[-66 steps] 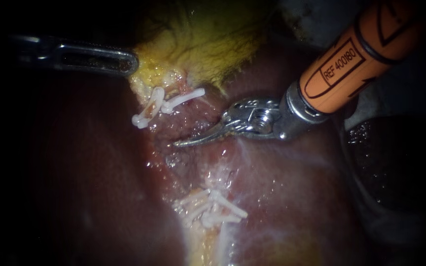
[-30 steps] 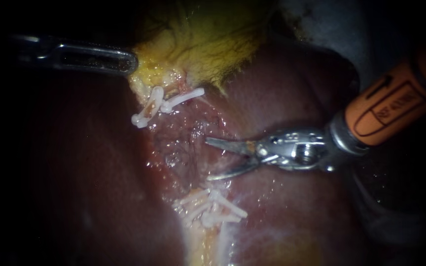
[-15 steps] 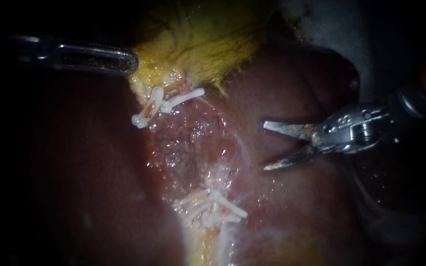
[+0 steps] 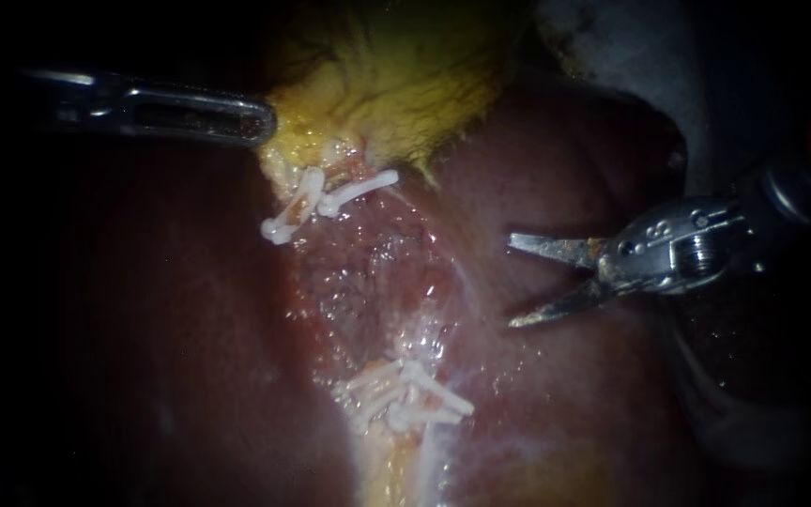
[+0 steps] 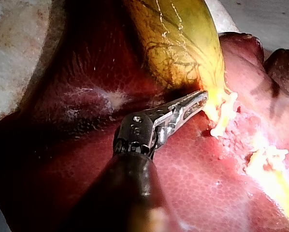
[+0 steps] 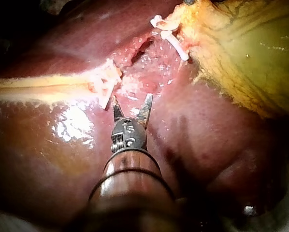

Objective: Go back from the cut right tube

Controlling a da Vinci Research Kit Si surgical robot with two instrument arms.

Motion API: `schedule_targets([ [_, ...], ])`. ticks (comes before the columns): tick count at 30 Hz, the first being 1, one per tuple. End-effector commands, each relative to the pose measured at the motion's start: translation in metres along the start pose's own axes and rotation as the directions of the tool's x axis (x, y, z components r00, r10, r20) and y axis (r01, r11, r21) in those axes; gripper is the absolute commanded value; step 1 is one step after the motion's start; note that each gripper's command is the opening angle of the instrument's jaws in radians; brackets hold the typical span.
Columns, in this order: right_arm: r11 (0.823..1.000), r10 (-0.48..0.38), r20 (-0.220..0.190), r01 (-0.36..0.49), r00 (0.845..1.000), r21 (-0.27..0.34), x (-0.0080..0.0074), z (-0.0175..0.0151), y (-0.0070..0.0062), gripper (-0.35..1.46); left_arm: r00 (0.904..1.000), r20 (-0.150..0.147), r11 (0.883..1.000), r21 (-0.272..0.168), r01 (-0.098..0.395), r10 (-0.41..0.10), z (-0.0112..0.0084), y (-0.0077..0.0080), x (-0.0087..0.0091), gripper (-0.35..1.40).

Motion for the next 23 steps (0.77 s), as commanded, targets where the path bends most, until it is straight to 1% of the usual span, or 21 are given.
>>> schedule_targets([
  [1, 1.0, 0.0, 0.0, 0.0, 1.0, 0.001, 0.0, 0.0, 0.0, 1.43, 1.0, 0.001, 1.0, 0.004, -0.002, 0.002, 0.0005, 0.0001, 0.0003, -0.35],
  [4, 1.0, -0.001, -0.001, 0.001, 1.0, 0.001, -0.0001, -0.0001, 0.0, 1.43, 0.9999, -0.007, 1.0, 0.007, -0.007, 0.007, 0.0018, 0.0002, 0.0011, -0.35],
  [7, 1.0, -0.001, -0.001, 0.001, 1.0, 0.002, -0.0001, -0.0001, 0.0, 1.45, 0.9999, -0.01, 1.0, 0.008, -0.01, 0.01, 0.0025, 0.0003, 0.0016, -0.35],
  [21, 1.0, -0.001, -0.001, 0.001, 1.0, 0.002, -0.0002, -0.0001, 0.0, 1.45, 0.9999, -0.011, 1.0, 0.01, -0.009, 0.009, 0.0026, 0.0002, 0.0015, -0.35],
  [23, 1.0, -0.001, -0.005, 0.001, 1.0, 0.014, 0.0, 0.0001, 0.0, 1.45, 0.9999, -0.012, 1.0, 0.012, -0.008, 0.009, 0.0023, 0.0003, 0.0013, -0.35],
])
